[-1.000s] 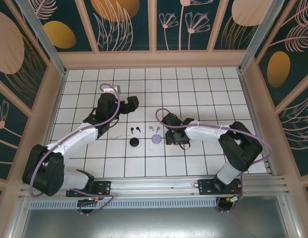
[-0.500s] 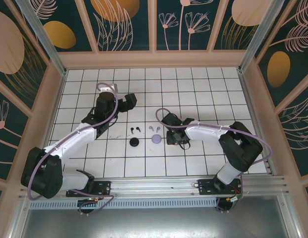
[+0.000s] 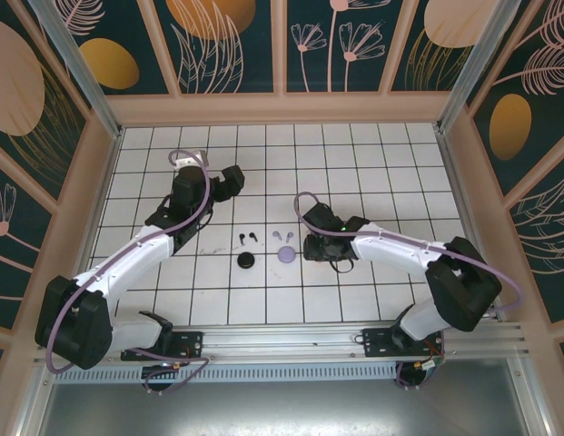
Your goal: Insert wireless bluetooth earbuds into charging case
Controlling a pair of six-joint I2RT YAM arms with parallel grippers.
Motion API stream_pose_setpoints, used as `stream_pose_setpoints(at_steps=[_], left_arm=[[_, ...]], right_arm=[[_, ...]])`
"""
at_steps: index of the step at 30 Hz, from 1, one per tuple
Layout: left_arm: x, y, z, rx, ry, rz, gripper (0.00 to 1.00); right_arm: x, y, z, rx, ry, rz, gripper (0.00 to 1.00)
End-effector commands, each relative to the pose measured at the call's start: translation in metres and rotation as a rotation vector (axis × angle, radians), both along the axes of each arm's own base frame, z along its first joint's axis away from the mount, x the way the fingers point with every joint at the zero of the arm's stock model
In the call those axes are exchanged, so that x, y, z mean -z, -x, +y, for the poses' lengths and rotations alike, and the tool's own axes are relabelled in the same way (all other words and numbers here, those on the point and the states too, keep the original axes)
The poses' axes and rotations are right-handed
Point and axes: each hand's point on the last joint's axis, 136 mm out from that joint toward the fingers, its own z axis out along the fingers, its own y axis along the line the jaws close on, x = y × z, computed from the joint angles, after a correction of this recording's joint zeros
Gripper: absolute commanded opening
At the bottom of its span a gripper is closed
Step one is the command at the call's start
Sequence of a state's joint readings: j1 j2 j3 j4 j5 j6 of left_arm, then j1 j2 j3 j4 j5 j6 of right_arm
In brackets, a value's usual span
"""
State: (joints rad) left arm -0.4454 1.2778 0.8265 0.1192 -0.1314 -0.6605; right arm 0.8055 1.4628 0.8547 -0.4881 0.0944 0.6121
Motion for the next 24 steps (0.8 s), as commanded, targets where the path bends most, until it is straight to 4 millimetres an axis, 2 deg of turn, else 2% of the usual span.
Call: stream_pose_setpoints(at_steps=[1, 9, 15, 24], left_arm=[[-0.015, -0.001, -0.014, 0.057, 0.045, -0.047, 0.94], [-0.031, 0.003, -0.028, 0.151, 0.079, -0.151, 0.92], [-0.031, 0.012, -0.037, 0.225, 0.113, -0.206, 0.9], [-0.03, 0.038, -0.046, 0.33, 0.235, -0.335, 0.89]], right_arm=[[-0.023, 0.002, 0.005, 0.008, -0.054, -0.022, 0.39], [-0.075, -0.02, 0.022, 0.012, -0.163, -0.135, 0.38], [-0.119, -0.056, 0.039, 0.052, -0.317, -0.212, 0.38], [-0.154, -0.112, 0.049, 0.204, -0.587, -0.215, 0.39]])
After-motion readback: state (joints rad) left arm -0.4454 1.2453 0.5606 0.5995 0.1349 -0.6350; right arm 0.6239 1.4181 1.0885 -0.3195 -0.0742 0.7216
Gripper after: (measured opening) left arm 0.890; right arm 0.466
